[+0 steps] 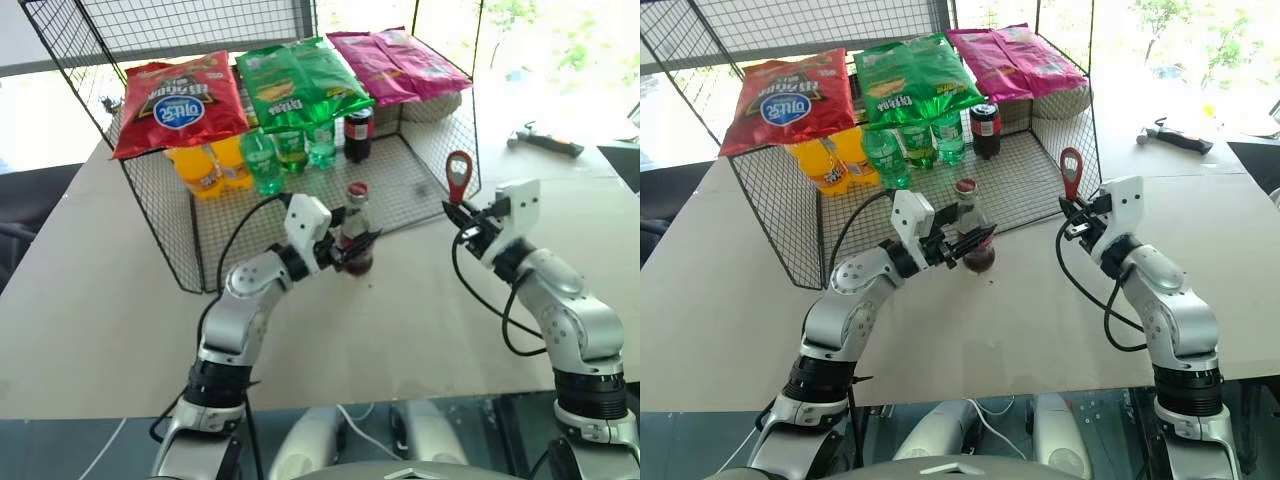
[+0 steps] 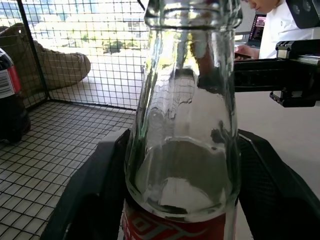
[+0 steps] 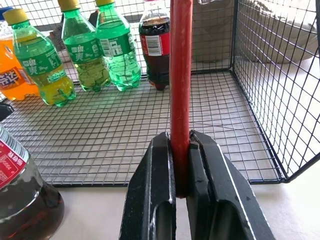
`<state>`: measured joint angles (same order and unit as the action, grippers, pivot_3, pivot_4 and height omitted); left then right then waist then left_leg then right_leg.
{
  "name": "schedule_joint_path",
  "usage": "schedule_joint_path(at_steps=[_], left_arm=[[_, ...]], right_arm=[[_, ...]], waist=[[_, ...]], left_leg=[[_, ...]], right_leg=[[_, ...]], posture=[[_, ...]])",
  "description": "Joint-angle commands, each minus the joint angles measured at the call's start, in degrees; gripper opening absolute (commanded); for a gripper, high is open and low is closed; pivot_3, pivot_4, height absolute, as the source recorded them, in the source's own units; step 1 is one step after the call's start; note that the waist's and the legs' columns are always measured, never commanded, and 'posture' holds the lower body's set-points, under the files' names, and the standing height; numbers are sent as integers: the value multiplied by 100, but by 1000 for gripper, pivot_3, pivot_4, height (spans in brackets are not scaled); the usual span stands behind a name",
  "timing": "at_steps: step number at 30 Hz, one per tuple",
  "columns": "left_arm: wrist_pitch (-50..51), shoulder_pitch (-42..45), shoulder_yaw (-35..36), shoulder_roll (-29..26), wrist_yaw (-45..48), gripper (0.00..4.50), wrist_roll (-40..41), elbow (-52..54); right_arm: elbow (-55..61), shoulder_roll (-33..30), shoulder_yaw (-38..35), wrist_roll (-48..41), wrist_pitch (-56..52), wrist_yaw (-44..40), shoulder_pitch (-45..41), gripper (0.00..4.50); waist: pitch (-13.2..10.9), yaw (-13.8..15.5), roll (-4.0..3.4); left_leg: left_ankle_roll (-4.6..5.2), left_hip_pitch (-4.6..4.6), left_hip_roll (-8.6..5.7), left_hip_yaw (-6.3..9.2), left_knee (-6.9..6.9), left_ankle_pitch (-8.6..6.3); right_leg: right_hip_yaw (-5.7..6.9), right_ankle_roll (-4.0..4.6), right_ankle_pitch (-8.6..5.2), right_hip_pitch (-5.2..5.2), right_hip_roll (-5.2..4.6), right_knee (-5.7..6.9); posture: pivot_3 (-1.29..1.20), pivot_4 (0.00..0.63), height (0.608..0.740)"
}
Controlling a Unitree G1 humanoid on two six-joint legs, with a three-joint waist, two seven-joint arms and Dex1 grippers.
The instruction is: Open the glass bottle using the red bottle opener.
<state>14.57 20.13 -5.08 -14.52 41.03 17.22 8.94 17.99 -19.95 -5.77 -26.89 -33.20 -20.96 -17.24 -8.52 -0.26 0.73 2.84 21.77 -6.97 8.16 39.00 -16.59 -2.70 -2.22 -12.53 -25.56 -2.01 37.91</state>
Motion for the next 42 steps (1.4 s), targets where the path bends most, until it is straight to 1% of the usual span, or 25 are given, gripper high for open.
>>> schedule_joint_path(at_steps=[1, 10, 16, 26, 27, 29, 30, 32, 33, 37, 42], left_arm=[[-151, 57, -16, 35, 31, 4433, 113, 179], [-553, 56, 118, 195, -82, 4433, 243, 321], [-618, 22, 120, 271, -141, 4433, 342, 295], [-755, -76, 28, 213, -109, 4433, 271, 216], [-742, -86, 35, 219, -111, 4207, 294, 220], [-733, -118, 29, 194, -97, 3596, 282, 198], [-727, -132, 23, 181, -89, 3175, 273, 185], [-704, -149, 13, 161, -94, 2097, 257, 182], [-699, -168, -6, 143, -109, 1713, 218, 164], [-709, -257, -85, 35, -128, 1713, 108, 126], [-719, -300, -109, -4, -162, 1713, 94, 104]], right_arm=[[117, -11, -56, 5, 152, -62, -115, 0], [78, -13, -38, 9, 170, -80, -122, 0], [49, -3, -32, 17, 188, -101, -124, 0], [56, 2, 18, 35, 194, -131, -154, 0], [71, -11, 41, 49, 194, -143, -161, 0], [111, -37, 130, 100, 194, -181, -201, 0], [123, -44, 168, 123, 194, -196, -220, 0], [133, -56, 225, 165, 202, -224, -241, 0], [142, -63, 280, 200, 213, -247, -256, 0], [206, -74, 468, 313, 238, -327, -321, 0], [342, -184, 926, 661, 437, -570, -429, 0]], waist=[[0, -2, 0], [0, -2, 0], [0, -4, 0], [0, -7, 0], [0, -7, 0], [0, -8, 0], [0, -9, 0], [2, -13, 2], [9, -13, -2], [20, 2, -7], [27, 0, -9]], left_leg=[[0, 0, 0, 0, 0, 0], [0, 0, 0, 0, 0, 0], [0, 0, 0, 0, 0, 0], [0, 0, 0, 0, 1, 0], [0, 0, 0, 0, 1, 0], [0, 0, 0, 0, 1, 0], [0, 0, 0, 0, 1, 0], [0, 0, 0, 0, 1, 0], [0, -1, 0, 1, 1, 0], [0, -5, 0, 2, 5, 0], [0, -23, 0, 2, 6, 0]], right_leg=[[0, 0, 0, 0, 0, 0], [0, 0, 0, 0, 0, 0], [-1, 0, 0, 0, 0, 1], [0, 0, 0, 1, 0, 0], [0, 0, 0, 1, 0, 0], [0, 0, 0, 1, 0, 0], [0, 0, 0, 1, 0, 0], [0, 0, 0, 1, 0, 0], [0, 0, 0, 2, 0, 0], [0, 0, 0, 11, 0, -1], [3, 0, 0, 26, 0, 0]], posture=[[0, 150, 735], [0, 150, 735], [0, 150, 735], [0, 150, 735], [0, 150, 735], [0, 150, 735], [0, 150, 735], [0, 150, 735], [0, 150, 735], [0, 150, 735], [0, 150, 735]])
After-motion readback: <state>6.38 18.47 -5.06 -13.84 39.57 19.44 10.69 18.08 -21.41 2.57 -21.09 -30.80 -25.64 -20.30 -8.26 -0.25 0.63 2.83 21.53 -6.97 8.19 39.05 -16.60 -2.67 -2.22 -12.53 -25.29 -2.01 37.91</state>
